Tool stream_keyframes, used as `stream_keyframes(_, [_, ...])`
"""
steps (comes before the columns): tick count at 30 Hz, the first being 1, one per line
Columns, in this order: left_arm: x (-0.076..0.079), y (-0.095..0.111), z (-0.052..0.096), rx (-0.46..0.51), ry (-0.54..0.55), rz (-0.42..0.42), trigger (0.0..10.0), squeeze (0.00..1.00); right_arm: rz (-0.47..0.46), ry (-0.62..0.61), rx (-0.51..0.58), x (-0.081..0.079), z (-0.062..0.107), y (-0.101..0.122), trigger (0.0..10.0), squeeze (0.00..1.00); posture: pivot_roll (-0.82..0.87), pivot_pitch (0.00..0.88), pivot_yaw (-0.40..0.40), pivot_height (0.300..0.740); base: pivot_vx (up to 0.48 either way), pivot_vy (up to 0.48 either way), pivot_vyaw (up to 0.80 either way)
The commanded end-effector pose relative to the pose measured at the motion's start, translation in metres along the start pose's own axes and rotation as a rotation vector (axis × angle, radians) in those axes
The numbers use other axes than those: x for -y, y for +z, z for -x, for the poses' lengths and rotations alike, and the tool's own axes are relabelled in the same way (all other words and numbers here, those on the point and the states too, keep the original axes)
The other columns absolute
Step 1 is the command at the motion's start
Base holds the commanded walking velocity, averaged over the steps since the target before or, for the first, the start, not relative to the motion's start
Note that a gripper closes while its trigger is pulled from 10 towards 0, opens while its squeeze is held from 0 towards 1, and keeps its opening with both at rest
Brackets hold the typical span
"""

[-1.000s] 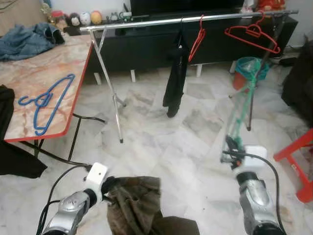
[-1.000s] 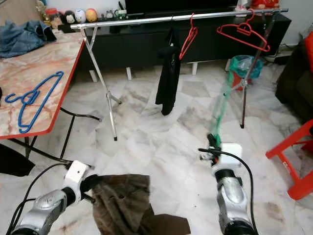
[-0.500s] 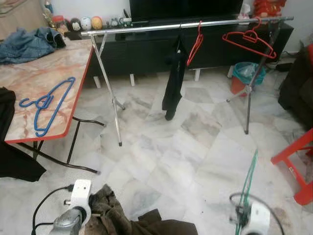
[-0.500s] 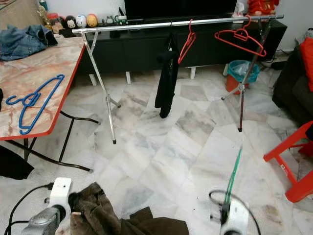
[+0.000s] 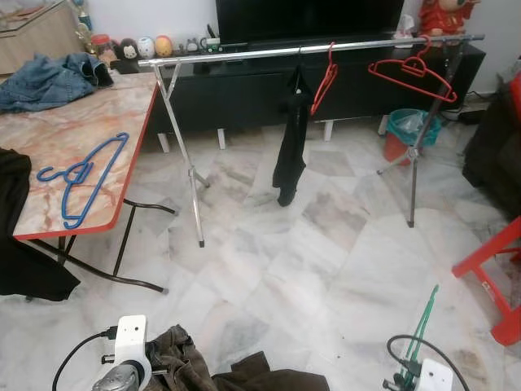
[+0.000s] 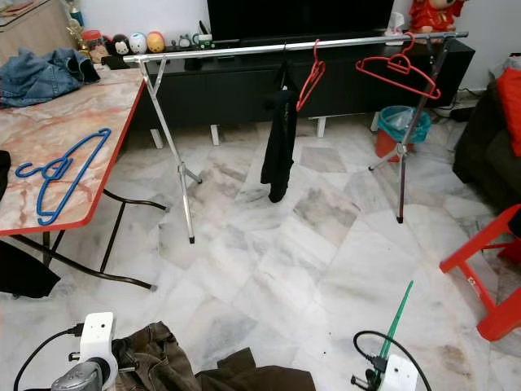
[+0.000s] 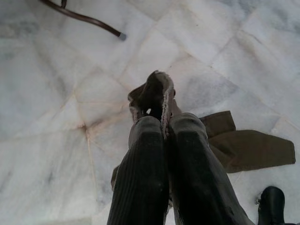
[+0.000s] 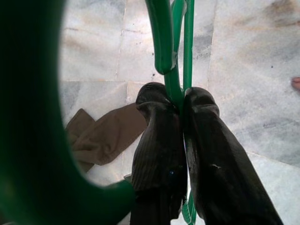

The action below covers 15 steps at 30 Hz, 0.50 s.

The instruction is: Hang hanger

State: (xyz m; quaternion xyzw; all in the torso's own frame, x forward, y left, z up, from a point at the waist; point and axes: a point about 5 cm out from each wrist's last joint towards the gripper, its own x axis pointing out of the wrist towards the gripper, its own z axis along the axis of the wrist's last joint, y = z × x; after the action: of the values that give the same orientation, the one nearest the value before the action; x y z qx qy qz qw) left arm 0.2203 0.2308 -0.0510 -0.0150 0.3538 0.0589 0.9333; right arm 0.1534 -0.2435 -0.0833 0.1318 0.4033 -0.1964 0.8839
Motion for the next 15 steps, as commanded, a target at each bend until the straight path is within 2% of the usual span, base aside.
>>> stream_keyframes(1, [-0.005,0.002,0.0,0.007,0.027,0.008,10.0,0.0,0.0,-0.009,-0.011,0.002,-0.001,0.001,10.0,0.0,0.01,0.0,0.055,0.74,0.0,0.0,0.0])
stream_keyframes(12, [-0.008,-0.009,0.003,-0.038,0.045,0.004,10.0,0.0,-0.021,-0.02,-0.018,0.003,-0.003,0.01,10.0,0.0,-0.01,0.001,0.073,0.74,0.0,0.0,0.0])
stream_keyframes(15, [-0.008,-0.01,0.003,-0.043,0.044,0.001,10.0,0.0,-0.015,-0.018,-0.022,0.004,-0.002,0.005,10.0,0.0,-0.01,0.0,0.076,0.74,0.0,0.249,0.0])
